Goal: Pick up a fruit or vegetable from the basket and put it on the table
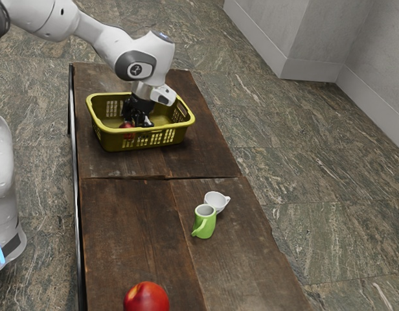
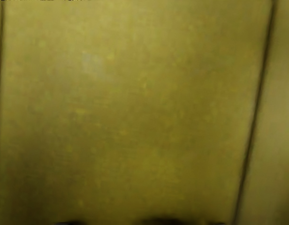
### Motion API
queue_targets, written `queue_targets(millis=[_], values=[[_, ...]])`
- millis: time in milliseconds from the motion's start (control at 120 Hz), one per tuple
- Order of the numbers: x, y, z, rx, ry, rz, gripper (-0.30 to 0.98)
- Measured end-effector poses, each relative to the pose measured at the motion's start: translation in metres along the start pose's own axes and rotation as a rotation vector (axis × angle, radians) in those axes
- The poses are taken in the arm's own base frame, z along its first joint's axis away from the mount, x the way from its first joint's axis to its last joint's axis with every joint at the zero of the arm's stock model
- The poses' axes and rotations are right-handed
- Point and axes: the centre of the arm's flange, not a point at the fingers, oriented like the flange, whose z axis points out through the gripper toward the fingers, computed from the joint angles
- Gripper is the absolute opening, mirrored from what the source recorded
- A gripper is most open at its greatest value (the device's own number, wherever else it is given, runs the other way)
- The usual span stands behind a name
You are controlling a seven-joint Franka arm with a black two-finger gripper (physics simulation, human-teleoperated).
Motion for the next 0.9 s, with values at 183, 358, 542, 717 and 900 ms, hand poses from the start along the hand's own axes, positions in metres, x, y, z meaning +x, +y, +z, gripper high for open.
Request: queue_targets(millis=[183, 358, 542, 717, 900], values=[[0.000, 0.000, 0.000, 0.002, 0.001, -0.003, 0.29], [-0.001, 0.000, -0.011, 0.001, 0.020, -0.003, 0.25], [-0.005, -0.005, -0.045, -0.003, 0.064, -0.010, 0.22], [-0.001, -0.007, -0.078, 0.008, 0.093, -0.013, 0.21], [0.003, 0.009, -0.128, 0.032, 0.149, 0.019, 0.22]])
